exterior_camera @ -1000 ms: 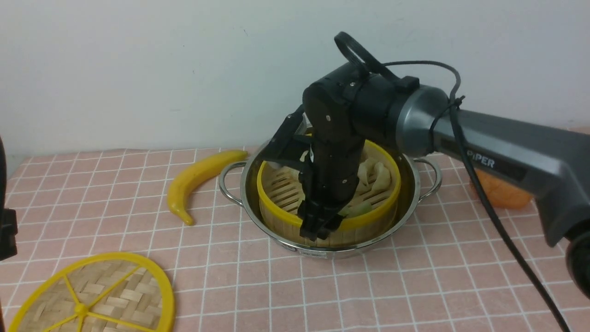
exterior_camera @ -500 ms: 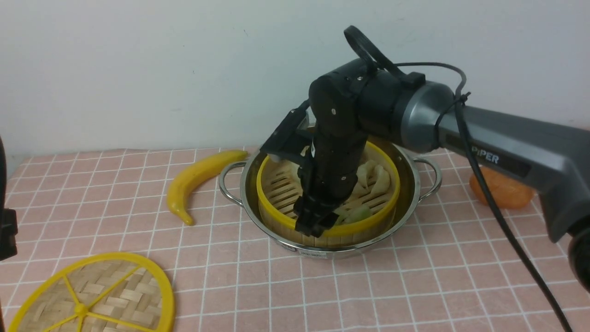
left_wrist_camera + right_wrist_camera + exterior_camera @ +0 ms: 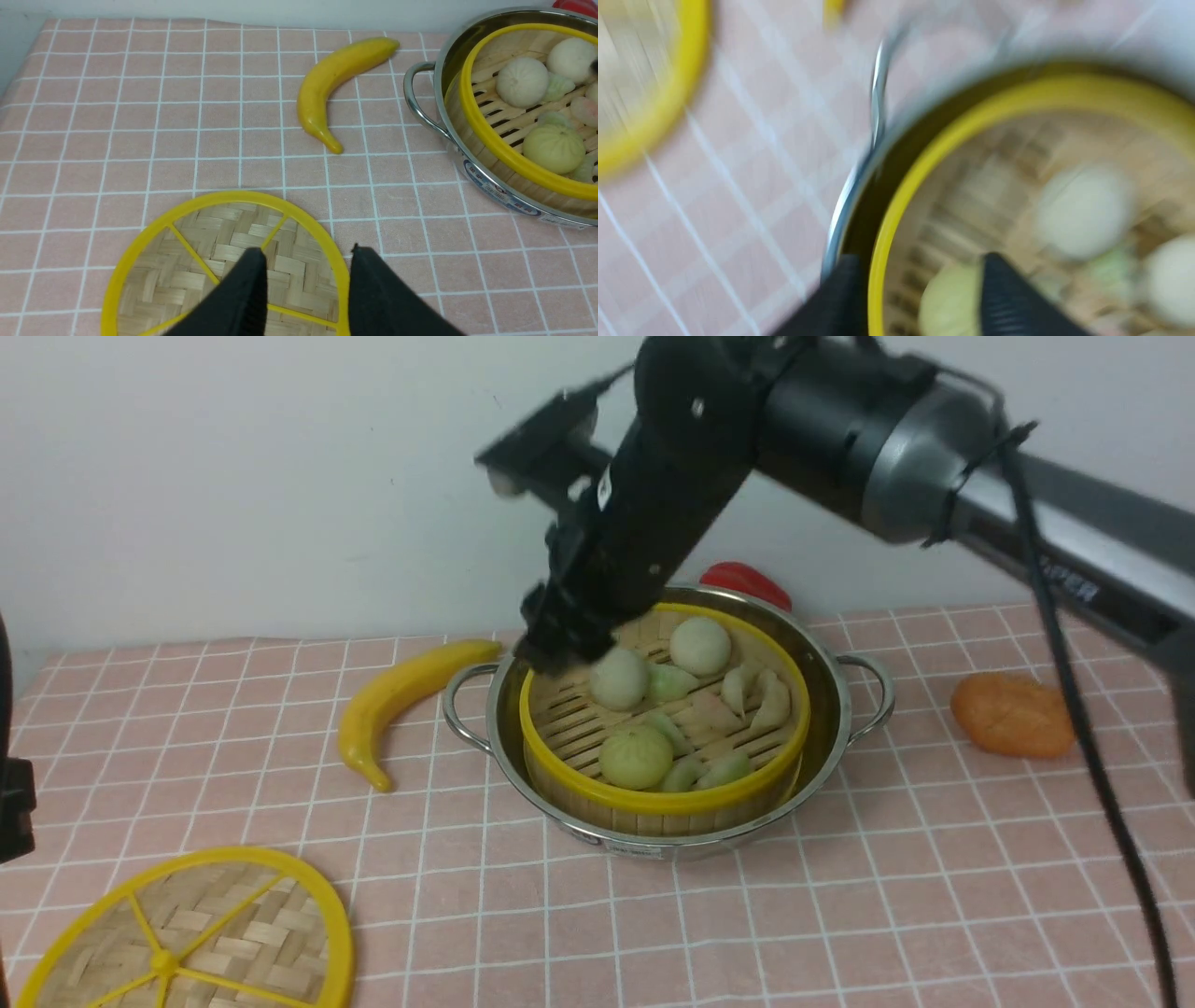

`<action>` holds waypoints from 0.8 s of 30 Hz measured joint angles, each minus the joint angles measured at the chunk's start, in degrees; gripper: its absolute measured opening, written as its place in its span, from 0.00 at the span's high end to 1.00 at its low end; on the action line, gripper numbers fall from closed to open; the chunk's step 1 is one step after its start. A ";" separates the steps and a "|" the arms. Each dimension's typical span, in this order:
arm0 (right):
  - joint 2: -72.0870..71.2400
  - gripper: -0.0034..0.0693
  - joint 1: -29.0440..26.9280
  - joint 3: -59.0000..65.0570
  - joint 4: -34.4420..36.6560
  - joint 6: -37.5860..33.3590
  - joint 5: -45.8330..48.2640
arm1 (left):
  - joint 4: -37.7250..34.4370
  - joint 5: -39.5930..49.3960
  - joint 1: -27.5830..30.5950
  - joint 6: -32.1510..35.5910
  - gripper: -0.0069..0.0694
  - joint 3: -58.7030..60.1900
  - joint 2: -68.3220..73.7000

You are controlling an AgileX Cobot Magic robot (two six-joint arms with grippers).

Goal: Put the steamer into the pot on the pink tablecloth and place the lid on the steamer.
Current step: 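Grasp the bamboo steamer lid lying on the table by its centre knob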

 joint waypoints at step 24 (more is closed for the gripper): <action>-34.79 0.97 -0.05 -3.57 -15.81 9.32 -0.22 | 0.15 0.00 0.00 0.00 0.59 0.00 0.00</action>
